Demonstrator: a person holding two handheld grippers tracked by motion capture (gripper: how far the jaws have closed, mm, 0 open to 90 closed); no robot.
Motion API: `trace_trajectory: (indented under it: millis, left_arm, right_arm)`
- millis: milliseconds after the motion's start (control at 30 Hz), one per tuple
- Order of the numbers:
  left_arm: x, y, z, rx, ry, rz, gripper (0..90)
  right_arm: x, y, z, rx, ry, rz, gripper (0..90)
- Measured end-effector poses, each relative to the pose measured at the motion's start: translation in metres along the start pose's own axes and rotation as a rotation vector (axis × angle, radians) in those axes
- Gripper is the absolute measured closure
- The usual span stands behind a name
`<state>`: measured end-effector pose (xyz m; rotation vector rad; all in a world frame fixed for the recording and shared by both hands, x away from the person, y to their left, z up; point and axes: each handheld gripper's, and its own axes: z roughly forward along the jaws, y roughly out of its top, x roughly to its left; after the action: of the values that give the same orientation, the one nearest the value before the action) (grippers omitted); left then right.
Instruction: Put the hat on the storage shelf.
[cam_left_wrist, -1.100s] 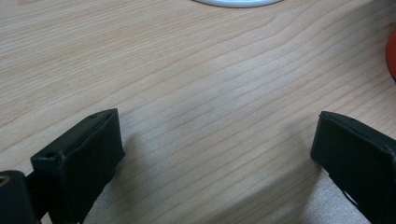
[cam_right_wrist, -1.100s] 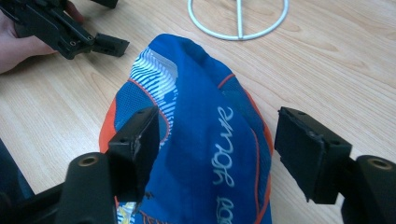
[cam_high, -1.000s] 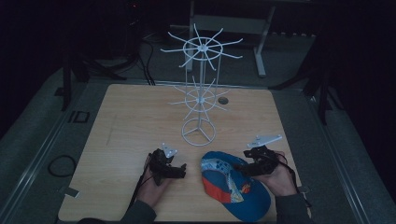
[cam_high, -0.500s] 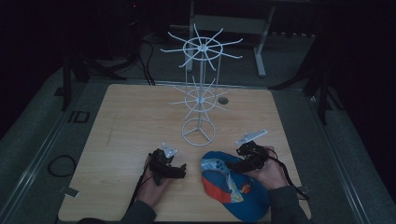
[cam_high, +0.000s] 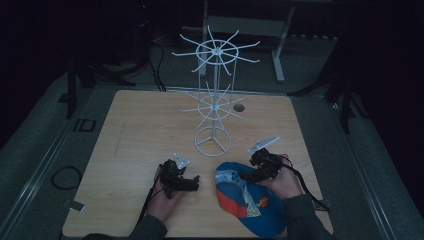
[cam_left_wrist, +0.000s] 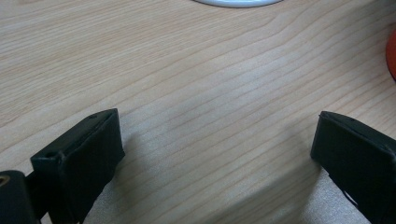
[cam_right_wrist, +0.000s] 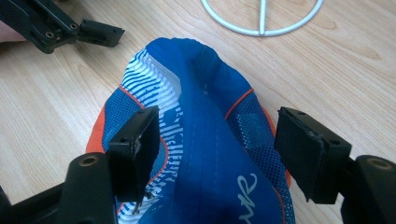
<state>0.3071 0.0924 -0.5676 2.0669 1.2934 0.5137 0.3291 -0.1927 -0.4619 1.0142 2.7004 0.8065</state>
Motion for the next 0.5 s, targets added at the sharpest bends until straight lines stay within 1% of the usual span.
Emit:
trace_trajectory:
  millis: [500]
  left_arm:
    - [0.0, 0.0, 0.0, -0.001, -0.001, -0.002, 2.6]
  right_arm:
    - [0.0, 0.003, 0.015, 0.072, 0.01, -0.017, 32.6]
